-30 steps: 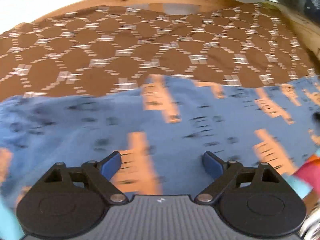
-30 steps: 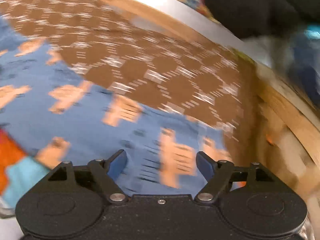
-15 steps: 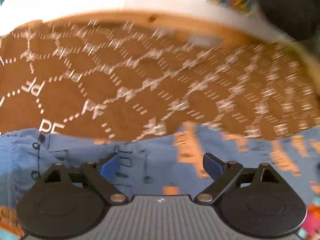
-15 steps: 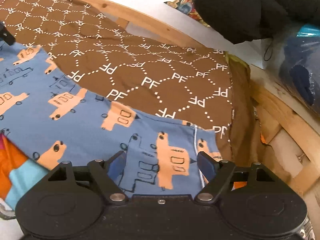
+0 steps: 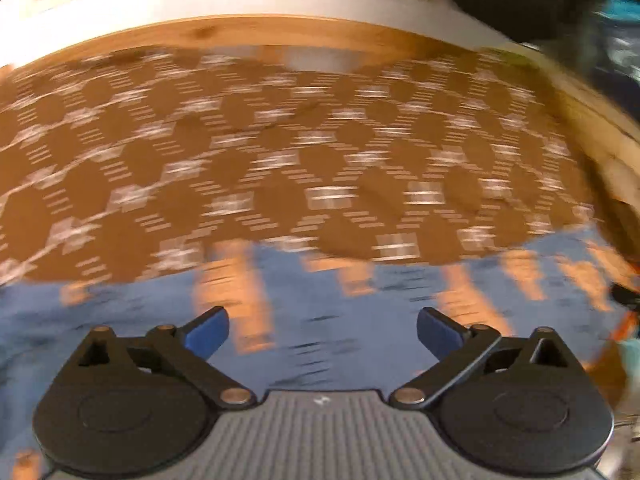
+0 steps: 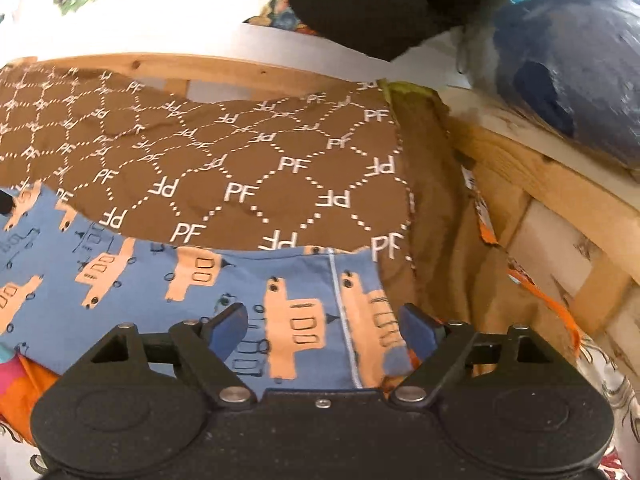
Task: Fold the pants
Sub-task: 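Release the pants and smooth them with both grippers open, then grasp the blue pants' side seam with the left gripper while the right gripper grasps beside it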
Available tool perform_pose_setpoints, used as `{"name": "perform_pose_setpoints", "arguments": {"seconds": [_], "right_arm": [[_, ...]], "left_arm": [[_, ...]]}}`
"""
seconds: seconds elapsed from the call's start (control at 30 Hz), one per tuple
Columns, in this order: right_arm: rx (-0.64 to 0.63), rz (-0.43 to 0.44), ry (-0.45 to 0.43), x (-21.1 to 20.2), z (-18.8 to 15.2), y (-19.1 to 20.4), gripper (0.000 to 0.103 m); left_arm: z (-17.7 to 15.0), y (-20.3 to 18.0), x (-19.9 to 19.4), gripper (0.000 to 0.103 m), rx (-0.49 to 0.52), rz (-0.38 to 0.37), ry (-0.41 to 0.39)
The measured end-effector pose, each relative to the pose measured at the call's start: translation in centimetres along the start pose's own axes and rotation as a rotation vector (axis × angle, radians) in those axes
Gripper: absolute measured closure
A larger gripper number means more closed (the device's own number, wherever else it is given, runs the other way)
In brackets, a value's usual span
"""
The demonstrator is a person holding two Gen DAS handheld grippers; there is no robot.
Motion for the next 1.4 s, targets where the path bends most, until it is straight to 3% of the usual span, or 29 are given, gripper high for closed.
{"name": "perform_pose_setpoints", "arguments": {"seconds": [0.1, 0.23, 0.4, 0.47, 0.53, 0.63, 0.7, 0.83, 0.87, 0.97, 1.03, 1.13, 1.2, 1.4], "right_arm": [[0.032, 0.002, 0.006, -0.1, -0.1, -1.2, 0.014], [0.081, 0.03, 0.006, -0.1, -0.2, -2.8, 0.014], [0.191, 0.221, -0.006, 0.1, -0.8, -5.0, 0.013], [0.233, 0.246, -0.002, 0.1, -0.8, -5.5, 0.013], [0.25, 0.227, 0.018, 0.2, -0.7, -5.6, 0.014], [0.3, 0.126, 0.085, 0.2, -0.9, -5.7, 0.022], [0.373, 0.136, 0.083, -0.2, -1.1, -6.0, 0.022], [0.439, 0.157, 0.086, -0.3, -1.6, -6.3, 0.026], [0.446, 0.153, 0.083, -0.3, -1.7, -6.3, 0.028], [0.473, 0.127, 0.08, -0.2, -2.1, -6.8, 0.045], [0.481, 0.109, 0.088, 0.2, -2.3, -7.1, 0.066], [0.495, 0.094, 0.096, 0.2, -2.5, -7.5, 0.083], [0.454, 0.093, 0.086, -0.1, -2.3, -7.0, 0.086], [0.128, 0.046, 0.019, -1.2, -1.3, -2.4, 0.087]], "left_arm": [[1.4, -4.8, 1.5, 0.0, 0.075, -0.097, 0.026], [2.1, -10.9, 4.2, 0.0, 0.204, -0.152, 0.054], [2.1, -15.4, 7.5, 0.0, 0.313, -0.167, 0.063], [2.8, -15.9, 7.7, 0.0, 0.314, -0.21, 0.055], [3.9, -16.6, 7.7, 0.0, 0.316, -0.253, 0.037], [5.8, -17.9, 7.5, 0.0, 0.341, -0.311, 0.021], [6.6, -19.2, 7.8, 0.0, 0.367, -0.347, 0.016], [7.0, -22.1, 9.7, 0.0, 0.425, -0.348, 0.059], [7.0, -22.7, 10.5, 0.0, 0.423, -0.334, 0.076], [6.7, -23.9, 12.6, 0.0, 0.406, -0.271, 0.141], [6.6, -24.0, 13.3, 0.001, 0.393, -0.246, 0.173], [6.9, -23.6, 12.6, 0.001, 0.363, -0.254, 0.162], [7.4, -23.1, 11.8, 0.001, 0.325, -0.278, 0.162], [10.1, -22.3, 9.7, 0.007, 0.131, -0.441, 0.226]]}}
Point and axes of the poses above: each gripper's, at about its wrist camera, not at the fingertips, and x roughly the way its jaws point, y to its left, z to its top, the point moved 1 cm from there along x, roughly the way its jaws point, and after that the axes turned 5 degrees about z, right-handed, at the moved point
